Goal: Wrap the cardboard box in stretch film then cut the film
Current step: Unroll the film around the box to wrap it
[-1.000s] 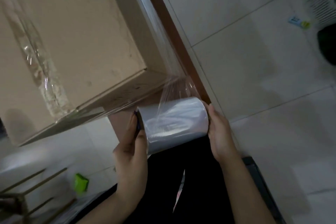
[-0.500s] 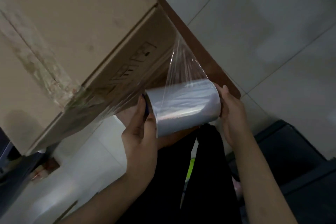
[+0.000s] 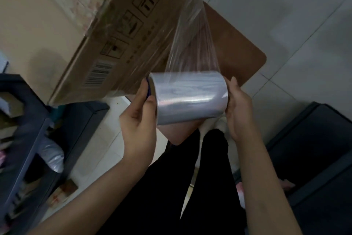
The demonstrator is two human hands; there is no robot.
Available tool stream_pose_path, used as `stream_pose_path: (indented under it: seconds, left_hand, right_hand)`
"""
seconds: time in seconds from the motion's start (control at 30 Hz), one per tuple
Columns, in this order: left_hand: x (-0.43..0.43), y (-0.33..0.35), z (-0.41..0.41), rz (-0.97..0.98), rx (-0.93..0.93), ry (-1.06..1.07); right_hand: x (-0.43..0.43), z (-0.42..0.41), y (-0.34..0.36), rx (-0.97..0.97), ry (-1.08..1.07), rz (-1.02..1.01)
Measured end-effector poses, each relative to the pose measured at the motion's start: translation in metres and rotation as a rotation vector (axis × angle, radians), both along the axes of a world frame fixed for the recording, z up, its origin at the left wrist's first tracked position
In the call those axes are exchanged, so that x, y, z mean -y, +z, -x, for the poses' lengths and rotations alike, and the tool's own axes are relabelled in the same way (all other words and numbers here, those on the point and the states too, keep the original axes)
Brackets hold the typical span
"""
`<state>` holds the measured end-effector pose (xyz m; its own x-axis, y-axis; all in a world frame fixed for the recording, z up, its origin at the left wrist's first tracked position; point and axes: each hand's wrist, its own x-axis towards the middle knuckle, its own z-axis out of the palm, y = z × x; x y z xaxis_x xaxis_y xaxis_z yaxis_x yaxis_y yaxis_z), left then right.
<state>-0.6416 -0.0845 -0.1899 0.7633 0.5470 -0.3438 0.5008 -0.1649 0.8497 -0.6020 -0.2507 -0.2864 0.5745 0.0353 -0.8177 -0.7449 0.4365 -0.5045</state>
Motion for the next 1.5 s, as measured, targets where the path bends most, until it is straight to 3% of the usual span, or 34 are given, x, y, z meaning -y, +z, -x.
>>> stream_pose_path:
  seconds: [0.17,0.5,0.8,1.03,1.5]
  left_hand:
    - [-0.040,0.000,0.015,0.019,-0.002,-0.144]
    - [-0.113,0.023,0.058,-0.015,-0.014,-0.409]
    - [-0.188,0.025,0.095,-0.063,0.034,-0.498]
    - [-0.265,0.031,0.071,-0.039,0.058,-0.655]
    - [-0.375,0.022,-0.014,-0.171,-0.015,-0.953]
  right_hand:
    - [-0.028,0.037,0.004,0.022,-0.044,0.010]
    - [-0.109,0.114,0.025,0.031,-0.360,-0.030]
    - [-0.194,0.174,0.017,0.023,-0.511,-0.149]
    - [-0.282,0.172,0.022,-0.001,-0.607,-0.055]
    - [-0.417,0.135,0.016,-0.060,-0.961,-0.133]
